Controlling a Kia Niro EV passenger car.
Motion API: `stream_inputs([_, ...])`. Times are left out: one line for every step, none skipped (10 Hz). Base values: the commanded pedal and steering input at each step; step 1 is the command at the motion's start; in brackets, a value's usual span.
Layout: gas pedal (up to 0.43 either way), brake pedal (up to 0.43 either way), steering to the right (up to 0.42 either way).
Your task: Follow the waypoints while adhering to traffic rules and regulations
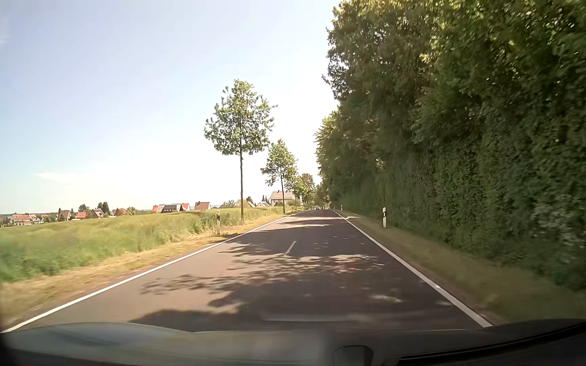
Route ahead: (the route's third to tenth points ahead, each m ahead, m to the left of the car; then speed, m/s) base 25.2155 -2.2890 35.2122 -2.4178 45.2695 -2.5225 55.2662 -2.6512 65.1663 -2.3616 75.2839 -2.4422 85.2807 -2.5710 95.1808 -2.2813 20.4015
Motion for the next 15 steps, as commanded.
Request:
stream_inputs([0.268, 0.006, 0.000])
stream_inputs([0.268, 0.006, 0.000])
stream_inputs([0.268, 0.006, 0.000])
stream_inputs([0.268, 0.006, 0.000])
stream_inputs([0.268, 0.006, 0.000])
stream_inputs([0.268, 0.006, 0.001])
stream_inputs([0.268, 0.006, 0.001])
stream_inputs([0.268, 0.006, 0.001])
stream_inputs([0.268, 0.006, 0.001])
stream_inputs([0.268, 0.006, 0.002])
stream_inputs([0.268, 0.006, 0.003])
stream_inputs([0.268, 0.006, 0.004])
stream_inputs([0.268, 0.006, 0.004])
stream_inputs([0.268, 0.006, 0.004])
stream_inputs([0.268, 0.006, 0.004])
